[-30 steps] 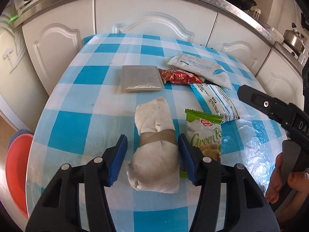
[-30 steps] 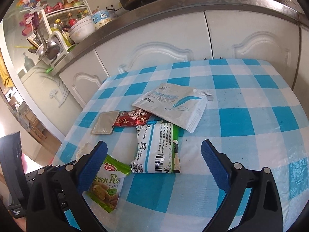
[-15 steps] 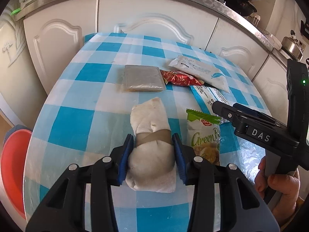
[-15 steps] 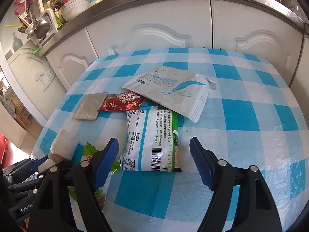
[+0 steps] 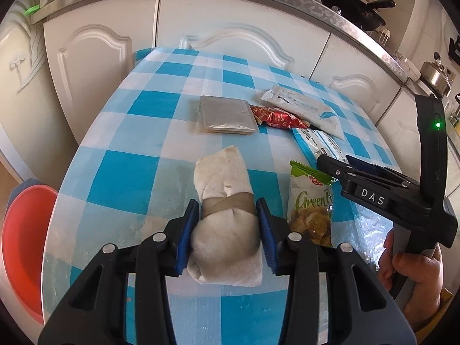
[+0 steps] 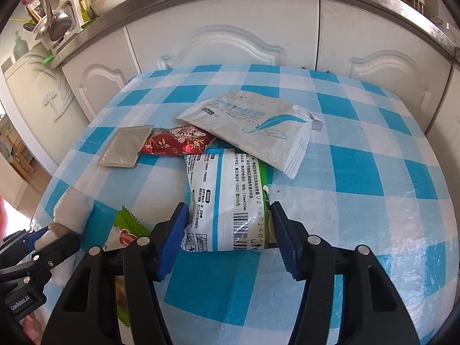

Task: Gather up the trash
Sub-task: 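Carry bundle and snack bag over the red bucket and open both tools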

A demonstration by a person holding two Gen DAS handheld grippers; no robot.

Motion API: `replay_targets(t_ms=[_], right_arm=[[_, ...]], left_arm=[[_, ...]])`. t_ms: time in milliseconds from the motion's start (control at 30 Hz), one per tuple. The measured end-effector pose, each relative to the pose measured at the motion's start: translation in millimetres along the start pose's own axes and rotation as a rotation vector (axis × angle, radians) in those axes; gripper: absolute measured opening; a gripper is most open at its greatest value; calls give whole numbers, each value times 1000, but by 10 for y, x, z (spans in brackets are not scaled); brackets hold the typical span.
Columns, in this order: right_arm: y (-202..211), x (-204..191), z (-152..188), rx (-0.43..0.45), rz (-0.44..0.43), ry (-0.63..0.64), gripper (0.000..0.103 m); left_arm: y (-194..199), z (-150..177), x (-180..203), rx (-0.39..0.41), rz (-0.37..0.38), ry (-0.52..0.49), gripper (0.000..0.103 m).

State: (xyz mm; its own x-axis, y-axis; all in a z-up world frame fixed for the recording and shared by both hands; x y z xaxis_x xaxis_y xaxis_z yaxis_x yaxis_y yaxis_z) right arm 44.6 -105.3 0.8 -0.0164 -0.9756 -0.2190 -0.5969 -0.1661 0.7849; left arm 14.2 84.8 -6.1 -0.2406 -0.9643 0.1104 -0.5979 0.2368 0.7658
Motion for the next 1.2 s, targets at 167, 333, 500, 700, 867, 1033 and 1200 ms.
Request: replay_targets(t_ms=[167,333,500,700,867,1033,1200], right_arm=[[16,18,7,4,-19,-14,56],[56,101,14,14,-44,-55,55],[118,200,32,31,-58,-95,54],[208,257,67,55,-94,-127,52],[259,263,101,66,-100,-140,51],[358,239,118,93,-83,-129,50],[448,229,141,108,-58,-123,50]], left_arm=[[33,18,-39,6,3,8,42],[60,22,-47,14,9,6,42],[96,62,-63,19,15,6,42],[135,95,-97,24,21,8,42],[188,127,-135,31,23,9,42],[258,162,-199,43,27,16,42],[338,209,-268,58,34,29,42]])
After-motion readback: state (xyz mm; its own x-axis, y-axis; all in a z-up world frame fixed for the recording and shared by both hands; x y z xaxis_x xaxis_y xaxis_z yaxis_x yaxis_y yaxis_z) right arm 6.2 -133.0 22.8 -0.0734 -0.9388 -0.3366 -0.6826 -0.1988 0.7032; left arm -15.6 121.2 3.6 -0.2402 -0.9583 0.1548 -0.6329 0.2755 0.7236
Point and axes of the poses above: each gripper's, at about its wrist camera, not at the fingertips, and y roughly against the way its jaws point, x to its right, z to its underside, the point moved 3 cm from there along -y, roughly the way its jaws point, and after that the axes turned 8 degrees about -y, right-handed, at the moved point
